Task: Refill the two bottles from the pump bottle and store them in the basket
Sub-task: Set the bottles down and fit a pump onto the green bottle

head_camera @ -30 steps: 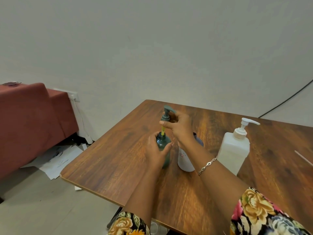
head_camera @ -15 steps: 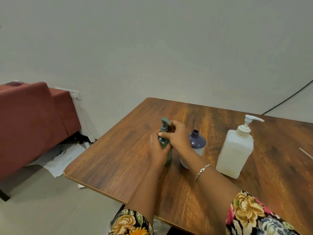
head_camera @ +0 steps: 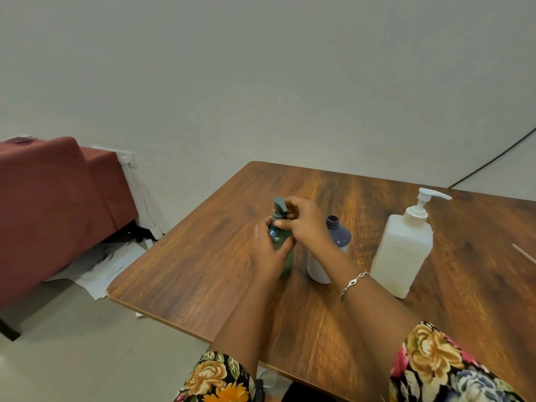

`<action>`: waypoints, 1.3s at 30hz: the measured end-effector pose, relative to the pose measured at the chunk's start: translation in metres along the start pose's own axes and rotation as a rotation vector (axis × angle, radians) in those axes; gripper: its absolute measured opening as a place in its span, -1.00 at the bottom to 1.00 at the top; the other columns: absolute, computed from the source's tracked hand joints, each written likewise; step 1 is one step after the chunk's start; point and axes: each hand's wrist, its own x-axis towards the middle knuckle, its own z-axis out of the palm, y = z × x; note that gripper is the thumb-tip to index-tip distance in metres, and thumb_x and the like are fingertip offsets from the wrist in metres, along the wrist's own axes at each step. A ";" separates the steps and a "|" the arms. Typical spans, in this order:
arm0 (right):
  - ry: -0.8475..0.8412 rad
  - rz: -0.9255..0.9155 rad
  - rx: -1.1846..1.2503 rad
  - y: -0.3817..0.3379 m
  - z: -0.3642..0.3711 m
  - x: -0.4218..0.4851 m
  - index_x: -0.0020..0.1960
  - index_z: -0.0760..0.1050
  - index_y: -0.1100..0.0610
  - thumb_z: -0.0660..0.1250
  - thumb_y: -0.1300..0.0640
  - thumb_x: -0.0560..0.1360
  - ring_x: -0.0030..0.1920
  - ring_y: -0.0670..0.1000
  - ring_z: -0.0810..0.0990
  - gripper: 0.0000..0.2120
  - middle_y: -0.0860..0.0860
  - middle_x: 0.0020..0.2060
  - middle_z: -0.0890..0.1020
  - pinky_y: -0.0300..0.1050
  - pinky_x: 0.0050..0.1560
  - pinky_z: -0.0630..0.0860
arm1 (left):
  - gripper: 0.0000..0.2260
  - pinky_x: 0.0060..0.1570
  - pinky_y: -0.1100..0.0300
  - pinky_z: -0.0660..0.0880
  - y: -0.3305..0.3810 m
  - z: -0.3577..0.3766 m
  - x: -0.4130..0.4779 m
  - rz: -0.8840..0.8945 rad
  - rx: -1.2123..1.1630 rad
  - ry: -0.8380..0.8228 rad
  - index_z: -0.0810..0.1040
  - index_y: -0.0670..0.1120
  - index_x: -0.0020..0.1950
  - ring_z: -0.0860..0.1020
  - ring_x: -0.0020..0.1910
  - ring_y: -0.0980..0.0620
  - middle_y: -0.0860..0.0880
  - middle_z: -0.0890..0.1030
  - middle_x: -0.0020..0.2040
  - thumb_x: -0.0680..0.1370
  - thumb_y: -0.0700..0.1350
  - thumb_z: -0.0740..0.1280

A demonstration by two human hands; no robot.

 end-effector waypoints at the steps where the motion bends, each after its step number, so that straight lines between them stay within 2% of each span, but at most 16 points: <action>1: -0.008 -0.002 -0.007 0.000 -0.001 0.000 0.12 0.52 0.21 0.40 0.40 0.37 0.04 -0.02 0.56 -0.66 0.06 0.02 0.62 -0.12 0.16 0.47 | -0.55 0.00 0.21 0.40 0.000 0.000 0.000 0.004 0.002 -0.001 0.39 -0.08 0.27 0.43 0.07 0.11 0.00 0.46 0.15 0.44 -0.07 0.43; 4: -0.026 -0.022 -0.056 0.000 -0.003 0.001 0.10 0.52 0.21 0.43 0.37 0.36 0.05 0.01 0.58 -0.68 0.06 0.01 0.62 -0.11 0.14 0.49 | -0.55 -0.03 0.27 0.35 -0.001 0.000 0.000 0.022 0.002 -0.002 0.38 -0.08 0.28 0.41 0.08 0.13 0.03 0.44 0.15 0.44 -0.06 0.43; 9: -0.062 -0.008 -0.052 -0.007 -0.007 0.004 0.05 0.52 0.24 0.44 0.39 0.34 -0.03 0.00 0.57 -0.69 0.11 -0.02 0.63 -0.16 0.03 0.49 | -0.53 -0.01 0.24 0.36 -0.002 0.000 0.000 0.003 0.009 -0.013 0.36 -0.07 0.29 0.40 0.08 0.13 0.04 0.42 0.16 0.44 -0.04 0.43; 15: -0.103 -0.012 0.027 -0.008 -0.012 0.001 0.03 0.53 0.20 0.38 0.45 0.36 0.06 0.05 0.59 -0.71 0.11 0.01 0.62 -0.08 0.14 0.50 | -0.56 -0.01 0.23 0.38 -0.003 0.000 -0.001 0.022 0.008 -0.012 0.37 -0.06 0.27 0.42 0.07 0.12 0.06 0.43 0.13 0.45 -0.04 0.42; 19: -0.102 -0.048 -0.095 -0.005 -0.010 0.002 0.08 0.52 0.21 0.42 0.38 0.37 0.04 0.00 0.58 -0.69 0.08 0.03 0.62 -0.12 0.11 0.49 | -0.55 0.00 0.22 0.38 -0.003 -0.001 0.000 0.015 0.002 -0.018 0.37 -0.07 0.27 0.42 0.08 0.12 0.04 0.43 0.14 0.44 -0.05 0.43; 22: -0.087 -0.060 -0.170 -0.005 -0.008 0.004 0.08 0.51 0.19 0.45 0.34 0.35 -0.02 -0.06 0.55 -0.68 0.06 0.01 0.62 -0.23 -0.02 0.43 | -0.55 -0.01 0.24 0.36 -0.004 -0.001 0.001 0.010 -0.002 -0.022 0.36 -0.07 0.27 0.42 0.09 0.11 0.04 0.42 0.15 0.44 -0.07 0.43; 25: -0.084 -0.065 -0.171 -0.004 -0.008 0.006 -0.05 0.46 0.13 0.48 0.33 0.31 -0.05 -0.03 0.57 -0.70 0.06 -0.05 0.62 -0.26 -0.10 0.45 | -0.55 0.02 0.18 0.41 -0.005 0.000 0.001 0.016 0.006 -0.016 0.37 -0.08 0.27 0.43 0.09 0.09 0.02 0.44 0.15 0.44 -0.08 0.43; 27: -0.112 -0.058 -0.202 -0.007 -0.007 0.007 -0.08 0.40 0.11 0.50 0.31 0.30 -0.07 -0.01 0.57 -0.66 0.00 -0.14 0.59 -0.18 -0.06 0.48 | -0.55 0.04 0.13 0.43 -0.005 -0.001 0.001 0.011 0.010 -0.021 0.37 -0.08 0.27 0.43 0.10 0.07 0.00 0.44 0.16 0.44 -0.08 0.43; 30: -0.197 -0.017 -0.275 -0.013 -0.013 0.010 -0.01 0.37 0.11 0.50 0.27 0.32 -0.15 -0.09 0.49 -0.63 -0.10 -0.23 0.48 -0.16 -0.05 0.45 | -0.53 0.00 0.17 0.41 -0.004 -0.002 0.000 0.011 -0.014 -0.038 0.37 -0.06 0.26 0.43 0.09 0.09 0.01 0.44 0.15 0.40 -0.02 0.41; 34: -0.272 -0.036 -0.154 -0.010 -0.021 0.012 0.17 0.48 0.15 0.40 0.37 0.39 0.11 -0.03 0.54 -0.62 0.00 0.03 0.59 -0.03 0.22 0.46 | -0.56 -0.08 0.35 0.35 -0.005 -0.002 0.002 0.013 -0.002 -0.023 0.37 -0.05 0.26 0.42 0.08 0.11 0.05 0.43 0.13 0.44 -0.07 0.43; 37: -0.269 -0.055 -0.186 -0.006 -0.017 0.013 0.18 0.51 0.15 0.38 0.38 0.40 0.14 0.02 0.55 -0.62 0.05 0.07 0.61 0.04 0.23 0.45 | -0.56 0.00 0.20 0.42 -0.006 0.000 0.003 0.018 0.016 -0.020 0.37 -0.06 0.25 0.44 0.10 0.08 0.02 0.44 0.14 0.44 -0.05 0.43; 39: -0.241 -0.042 -0.194 -0.004 -0.014 0.014 0.16 0.51 0.17 0.42 0.36 0.37 0.10 0.03 0.56 -0.63 0.04 0.03 0.62 -0.03 0.19 0.47 | -0.58 0.04 0.12 0.45 -0.007 0.001 0.003 0.017 0.018 -0.025 0.38 -0.05 0.24 0.44 0.10 0.08 0.02 0.45 0.14 0.44 -0.05 0.43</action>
